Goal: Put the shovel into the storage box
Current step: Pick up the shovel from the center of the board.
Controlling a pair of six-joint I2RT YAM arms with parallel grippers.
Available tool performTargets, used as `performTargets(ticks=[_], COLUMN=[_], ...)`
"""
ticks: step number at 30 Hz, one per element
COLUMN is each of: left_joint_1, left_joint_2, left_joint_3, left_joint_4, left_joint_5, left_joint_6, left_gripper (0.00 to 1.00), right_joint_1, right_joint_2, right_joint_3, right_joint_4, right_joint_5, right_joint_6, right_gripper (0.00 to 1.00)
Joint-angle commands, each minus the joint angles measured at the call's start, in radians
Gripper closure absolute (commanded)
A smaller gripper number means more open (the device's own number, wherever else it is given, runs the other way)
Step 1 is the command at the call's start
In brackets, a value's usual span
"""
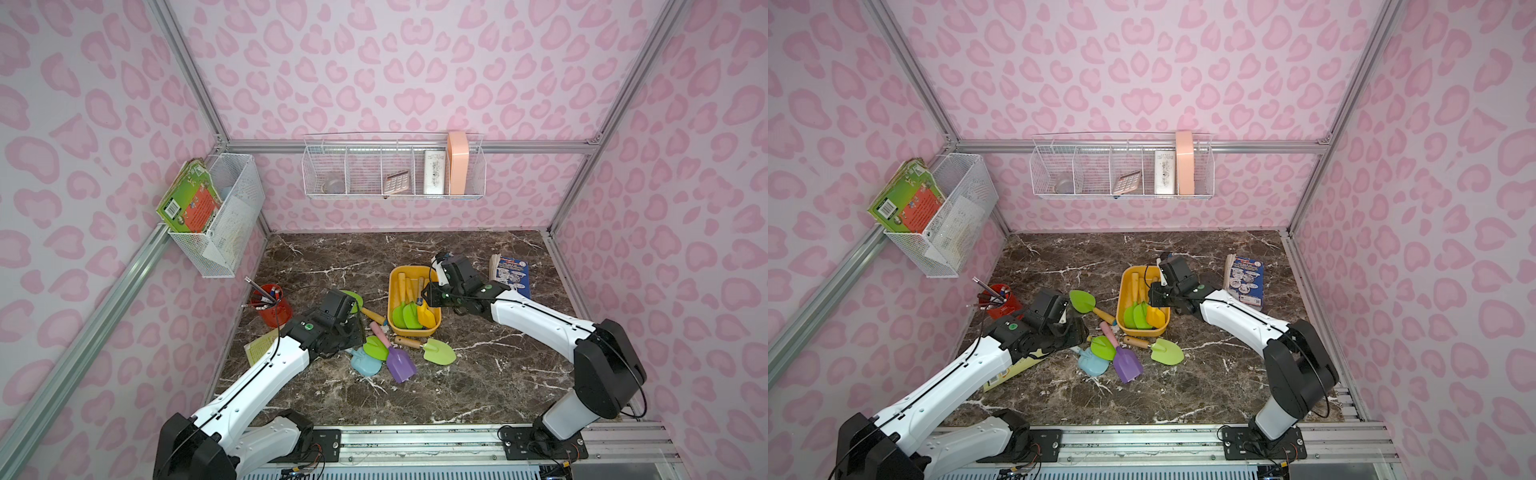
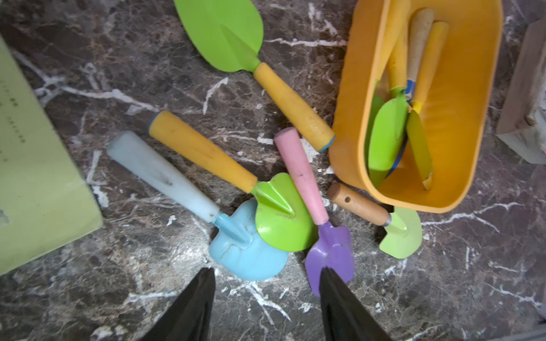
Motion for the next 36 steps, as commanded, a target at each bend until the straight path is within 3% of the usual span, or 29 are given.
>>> performTargets(ticks=[1, 7, 13, 18, 36], left_joint_1=[0.003, 0.011, 0.024, 0.028, 0.042], left_joint_2=[-0.013, -0.013, 0.048, 0.132, 0.319], left_joint_3=[-0.019, -0.061, -0.11, -0.109, -0.072], left_joint_4=[-0.065, -0.089, -0.022, 0.033, 0.111], left_joint_5=[-0.089, -0.133, -0.075, -0.029, -0.1], left_joint_6=[-0.082, -0.161, -0.224, -0.254, -0.291], left_gripper=[0.36, 0.38, 0.41, 0.43, 0.49], right_joint_1=[0.023, 0.094, 0.115, 0.117, 0.117], right_joint_2=[-0.042, -0.135, -0.237, -0.283, -0.328], right_joint_3=[-0.048, -0.173, -0.318, -0.38, -0.455], right_joint_4=[0.121, 0.232, 0.369, 0.383, 0.435], right_joint_5=[-0.095, -0.166, -0.253, -0.229, -0.213], right_joint_6=[-0.061, -0.132, -0.111, -0.084, -0.032], right_gripper=[0.65, 0.65, 0.6, 0.6, 0.61])
